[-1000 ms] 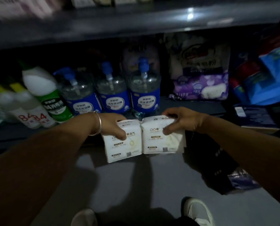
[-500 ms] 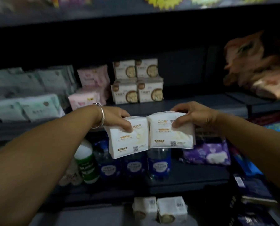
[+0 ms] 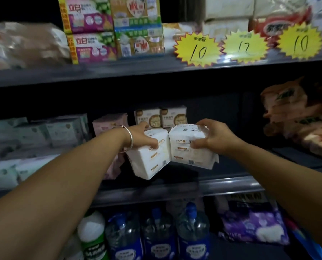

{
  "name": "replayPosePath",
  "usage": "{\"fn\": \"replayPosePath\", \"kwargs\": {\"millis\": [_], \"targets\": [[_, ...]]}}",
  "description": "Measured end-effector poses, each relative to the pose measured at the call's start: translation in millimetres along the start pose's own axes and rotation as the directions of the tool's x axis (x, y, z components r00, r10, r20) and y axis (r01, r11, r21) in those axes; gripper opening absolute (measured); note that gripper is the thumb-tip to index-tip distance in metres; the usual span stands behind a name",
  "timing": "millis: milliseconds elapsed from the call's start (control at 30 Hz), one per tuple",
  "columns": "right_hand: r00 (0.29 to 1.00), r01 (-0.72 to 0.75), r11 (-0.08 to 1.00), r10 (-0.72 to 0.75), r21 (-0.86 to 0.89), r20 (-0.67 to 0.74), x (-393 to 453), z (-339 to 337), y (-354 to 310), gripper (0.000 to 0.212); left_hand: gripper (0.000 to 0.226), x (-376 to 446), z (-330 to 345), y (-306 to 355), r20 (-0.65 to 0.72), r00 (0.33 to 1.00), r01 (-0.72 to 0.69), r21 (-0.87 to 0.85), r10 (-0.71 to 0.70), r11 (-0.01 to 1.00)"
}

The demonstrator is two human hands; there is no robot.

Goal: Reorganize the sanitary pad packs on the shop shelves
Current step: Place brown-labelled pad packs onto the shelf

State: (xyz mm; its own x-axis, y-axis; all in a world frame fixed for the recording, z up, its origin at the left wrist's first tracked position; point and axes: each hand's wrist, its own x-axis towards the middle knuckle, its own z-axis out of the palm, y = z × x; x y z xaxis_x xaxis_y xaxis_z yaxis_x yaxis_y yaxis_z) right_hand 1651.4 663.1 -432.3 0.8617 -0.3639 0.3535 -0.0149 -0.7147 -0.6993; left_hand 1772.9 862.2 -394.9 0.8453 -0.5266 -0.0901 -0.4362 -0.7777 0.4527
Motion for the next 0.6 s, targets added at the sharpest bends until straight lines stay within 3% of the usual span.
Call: {"fn": "replayPosePath", "kwargs": {"millis": [200,300,367,433,533,600], "targets": [[0.975,0.021,0.988,-0.054,-0.155,-0.213,18.8,24.1,8.7,0.065,0.1,36.8,2.4,8.8,-0.169,0.985,-0.004,-0.099,-0.013,0.995],[0.968,0.015,0.982,-0.061,-0.186,-0.245,25.7,30.9,7.4,0.06,0.074,42.1,6.4,13.9,-0.154,0.988,-0.043,-0.111,0.026,0.993],[0.966,-0.006,0.977,-0.05,-0.215,-0.255,31.8,31.6,6.3,0.056,0.051,41.7,9.0,20.3,-0.111,0.993,-0.072,-0.253,0.045,0.965],[0.965,-0.028,0.97,-0.036,-0.24,-0.258,37.3,30.4,5.3,0.053,0.043,39.2,9.3,25.9,-0.051,0.996,-0.086,-0.384,0.072,0.919],[0.959,-0.043,0.973,-0.024,-0.228,-0.281,43.1,25.3,3.4,0.049,0.069,38.8,3.1,19.3,0.023,0.989,-0.117,-0.496,0.148,0.86],[0.957,-0.044,0.974,-0.022,-0.223,-0.289,45.0,21.0,2.0,0.05,0.089,39.9,-1.3,10.2,0.032,0.961,-0.239,-0.405,0.275,0.883]]}}
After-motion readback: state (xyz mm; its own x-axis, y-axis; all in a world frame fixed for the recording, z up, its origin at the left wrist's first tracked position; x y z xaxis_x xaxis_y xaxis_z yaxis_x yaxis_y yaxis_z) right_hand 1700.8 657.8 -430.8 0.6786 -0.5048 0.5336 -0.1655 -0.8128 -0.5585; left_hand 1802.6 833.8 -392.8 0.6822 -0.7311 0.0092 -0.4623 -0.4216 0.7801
